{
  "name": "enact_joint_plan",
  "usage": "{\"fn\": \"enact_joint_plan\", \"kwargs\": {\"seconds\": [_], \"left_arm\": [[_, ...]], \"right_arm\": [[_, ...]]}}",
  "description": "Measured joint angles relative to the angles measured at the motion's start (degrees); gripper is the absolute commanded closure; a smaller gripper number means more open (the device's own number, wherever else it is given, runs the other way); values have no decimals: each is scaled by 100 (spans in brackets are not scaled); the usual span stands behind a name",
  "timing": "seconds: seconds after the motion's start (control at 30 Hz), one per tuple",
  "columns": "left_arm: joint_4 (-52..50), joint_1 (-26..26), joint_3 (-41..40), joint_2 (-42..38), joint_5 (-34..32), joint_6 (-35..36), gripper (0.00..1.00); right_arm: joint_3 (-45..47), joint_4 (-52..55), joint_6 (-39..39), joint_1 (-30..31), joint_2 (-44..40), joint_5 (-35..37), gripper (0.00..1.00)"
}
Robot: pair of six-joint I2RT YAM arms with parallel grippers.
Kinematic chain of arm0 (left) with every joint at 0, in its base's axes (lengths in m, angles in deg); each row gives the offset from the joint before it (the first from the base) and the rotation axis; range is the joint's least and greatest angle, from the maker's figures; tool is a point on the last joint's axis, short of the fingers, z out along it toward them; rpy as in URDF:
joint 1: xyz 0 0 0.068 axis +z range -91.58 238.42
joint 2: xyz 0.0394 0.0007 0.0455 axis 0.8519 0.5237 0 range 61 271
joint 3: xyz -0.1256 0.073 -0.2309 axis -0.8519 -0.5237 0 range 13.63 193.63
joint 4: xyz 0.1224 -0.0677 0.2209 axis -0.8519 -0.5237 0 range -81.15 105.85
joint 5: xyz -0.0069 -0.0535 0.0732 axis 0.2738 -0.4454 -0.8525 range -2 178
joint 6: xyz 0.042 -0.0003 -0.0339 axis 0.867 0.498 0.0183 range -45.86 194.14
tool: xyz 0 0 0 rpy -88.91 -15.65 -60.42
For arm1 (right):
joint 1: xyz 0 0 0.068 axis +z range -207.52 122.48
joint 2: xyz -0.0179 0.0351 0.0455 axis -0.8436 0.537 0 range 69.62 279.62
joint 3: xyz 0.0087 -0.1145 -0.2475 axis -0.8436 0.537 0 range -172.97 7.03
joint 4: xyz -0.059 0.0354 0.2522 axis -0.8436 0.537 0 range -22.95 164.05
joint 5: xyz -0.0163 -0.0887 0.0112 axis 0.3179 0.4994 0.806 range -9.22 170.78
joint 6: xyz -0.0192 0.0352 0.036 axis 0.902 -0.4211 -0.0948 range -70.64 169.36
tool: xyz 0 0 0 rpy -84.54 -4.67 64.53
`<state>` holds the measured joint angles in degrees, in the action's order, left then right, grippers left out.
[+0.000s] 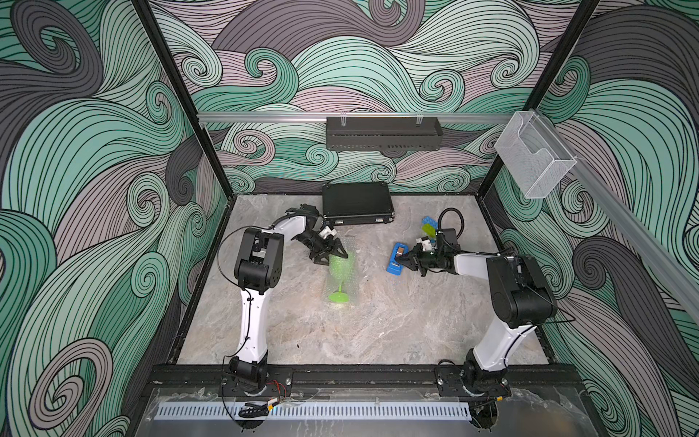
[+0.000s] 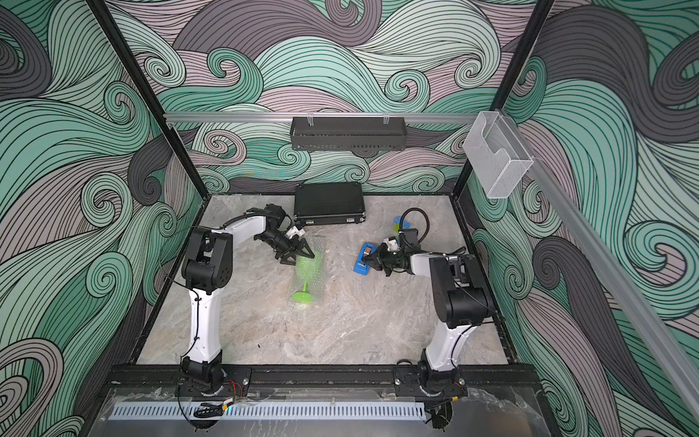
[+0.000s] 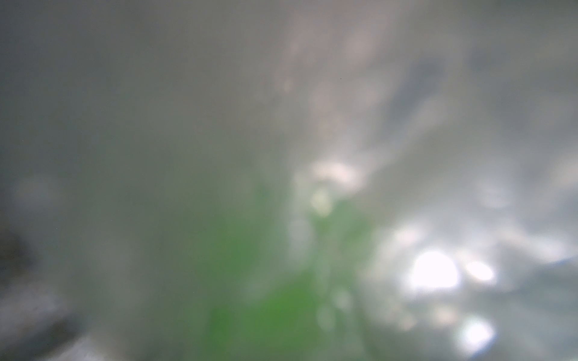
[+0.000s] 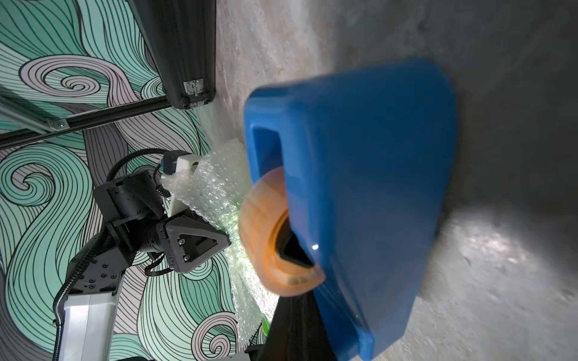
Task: Wrap wine glasses in bubble wrap
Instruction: Pull the tape from the tape cutter.
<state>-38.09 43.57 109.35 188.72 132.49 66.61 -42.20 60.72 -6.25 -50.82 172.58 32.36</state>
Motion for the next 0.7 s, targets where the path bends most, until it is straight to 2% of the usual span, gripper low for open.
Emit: {"fn": "enact_joint_plan", "kwargs": {"seconds": [0.17, 0.7], "left_arm": [[20, 2, -33, -13, 4, -17, 28], [79, -2, -74, -44, 2, -44, 28]], "right_arm": [[-485, 796, 55, 2, -2, 184, 100], [-973, 1255, -153, -22, 197, 376, 100]]}}
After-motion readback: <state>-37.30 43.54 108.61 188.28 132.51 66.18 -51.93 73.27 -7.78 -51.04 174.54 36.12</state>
